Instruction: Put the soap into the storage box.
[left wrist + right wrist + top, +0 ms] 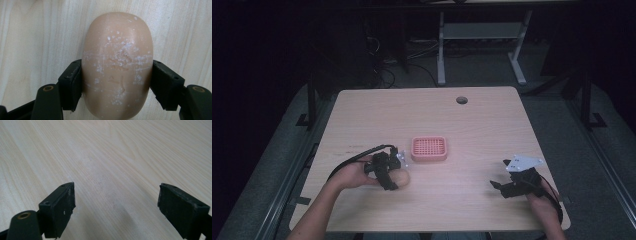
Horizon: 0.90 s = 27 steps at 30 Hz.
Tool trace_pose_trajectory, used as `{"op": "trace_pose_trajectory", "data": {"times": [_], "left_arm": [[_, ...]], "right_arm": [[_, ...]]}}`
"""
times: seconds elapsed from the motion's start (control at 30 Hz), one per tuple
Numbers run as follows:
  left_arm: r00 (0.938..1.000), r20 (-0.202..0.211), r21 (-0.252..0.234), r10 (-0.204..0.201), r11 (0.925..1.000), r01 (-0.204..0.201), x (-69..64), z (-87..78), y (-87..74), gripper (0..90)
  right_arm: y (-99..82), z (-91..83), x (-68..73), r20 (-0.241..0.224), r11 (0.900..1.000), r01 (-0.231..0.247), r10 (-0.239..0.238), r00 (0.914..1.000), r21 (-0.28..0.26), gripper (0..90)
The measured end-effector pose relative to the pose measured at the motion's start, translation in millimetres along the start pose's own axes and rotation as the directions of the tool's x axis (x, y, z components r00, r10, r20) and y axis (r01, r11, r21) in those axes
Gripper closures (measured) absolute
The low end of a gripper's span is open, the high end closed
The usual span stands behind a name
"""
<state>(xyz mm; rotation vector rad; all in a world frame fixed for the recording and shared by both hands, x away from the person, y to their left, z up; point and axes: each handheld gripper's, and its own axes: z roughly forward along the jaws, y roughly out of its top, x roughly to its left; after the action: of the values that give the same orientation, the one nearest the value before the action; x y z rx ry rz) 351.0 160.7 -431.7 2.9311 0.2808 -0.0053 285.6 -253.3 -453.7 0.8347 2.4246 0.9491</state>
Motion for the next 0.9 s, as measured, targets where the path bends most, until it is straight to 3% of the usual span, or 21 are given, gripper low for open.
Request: {"op": "trace_pose_trajectory", "data": {"times": [0.1,0.9], "left_arm": [[0.9997,0.024,-0.003,-0.006,1.0000,0.006,0.5,-1.5,-0.1,32.0],[0.9998,0.013,-0.008,0.016,0.9998,-0.016,5.8,-14.5,17.6,32.0]], "right_arm": [[0.2,-0.1,0.1,0.001,1.0000,0.000,0.000,1.0000,-0.001,14.0],[1.3,1.0,1.2,0.004,0.9999,0.009,-0.009,0.9999,0.003,13.9]]}}
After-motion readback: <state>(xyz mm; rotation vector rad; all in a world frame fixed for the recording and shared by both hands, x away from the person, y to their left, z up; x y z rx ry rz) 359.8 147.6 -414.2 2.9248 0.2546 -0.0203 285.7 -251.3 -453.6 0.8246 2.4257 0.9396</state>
